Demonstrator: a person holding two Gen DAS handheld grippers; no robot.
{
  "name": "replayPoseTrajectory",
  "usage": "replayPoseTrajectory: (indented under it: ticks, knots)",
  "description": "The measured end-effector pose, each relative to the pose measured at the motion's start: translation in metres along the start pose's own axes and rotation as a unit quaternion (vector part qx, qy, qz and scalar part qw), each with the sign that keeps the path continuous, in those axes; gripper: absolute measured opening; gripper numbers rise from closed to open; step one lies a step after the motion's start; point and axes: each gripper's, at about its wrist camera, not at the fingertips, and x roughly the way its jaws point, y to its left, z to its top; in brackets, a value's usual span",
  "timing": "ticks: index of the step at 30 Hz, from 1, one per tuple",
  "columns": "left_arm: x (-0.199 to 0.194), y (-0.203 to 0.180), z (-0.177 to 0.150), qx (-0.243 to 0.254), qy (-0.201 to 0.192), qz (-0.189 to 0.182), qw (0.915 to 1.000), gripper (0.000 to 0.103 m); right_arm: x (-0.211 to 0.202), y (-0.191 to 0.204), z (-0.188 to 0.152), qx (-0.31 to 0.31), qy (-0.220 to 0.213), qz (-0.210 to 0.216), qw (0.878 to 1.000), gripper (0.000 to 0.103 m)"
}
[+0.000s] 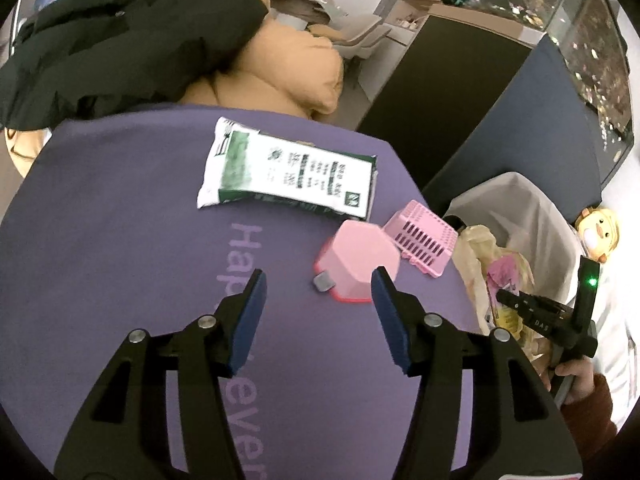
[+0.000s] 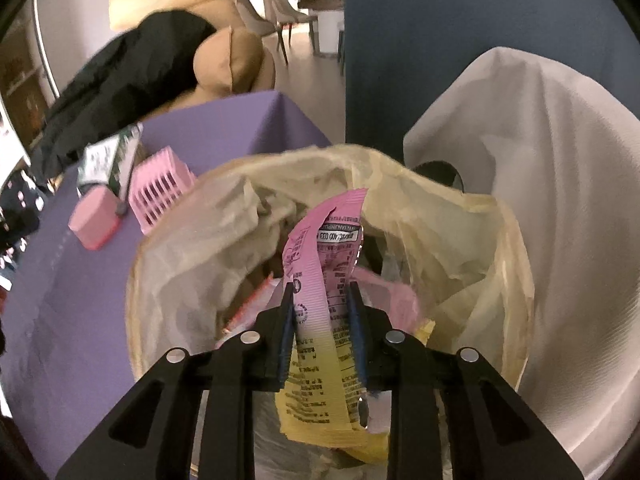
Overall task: Collect trash
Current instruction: 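Open the right tool to drop the pink-and-yellow wrapper into the yellow bag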
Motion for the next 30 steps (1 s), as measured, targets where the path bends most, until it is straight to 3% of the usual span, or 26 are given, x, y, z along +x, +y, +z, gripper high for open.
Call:
replayPoseTrajectory:
  ticks: [4, 13, 20, 25, 30]
  knots:
    - [-0.002, 0.008, -0.002, -0.006, -0.002, -0.001, 1.0000, 0.052, -0.002, -0.007, -0.003, 0.006, 0.006, -0.002, 1.000, 0.050]
    - [-0.010, 0.035, -0.001, -0.039, -0.020, 0.013, 0.9990, 0.052, -0.047, -0.006, 0.011, 0.012, -0.059, -0.002, 0.998, 0.068]
    - [-0.008, 0.049, 0.004, -0.037, -0.036, 0.016, 0.9985, 0.052, -0.061, 0.034, 0.025, -0.047, -0.069, 0.000, 0.996, 0.069]
    - [-0.001, 0.043, 0.032, 0.017, -0.056, -0.006, 0.9983, 0.059, -0.070, 0.061, 0.033, -0.061, -0.082, 0.016, 0.995, 0.069]
    - [0.023, 0.028, 0.079, 0.079, -0.065, -0.023, 0.9945, 0.059, -0.061, 0.080, 0.046, -0.073, -0.080, 0.019, 0.994, 0.069]
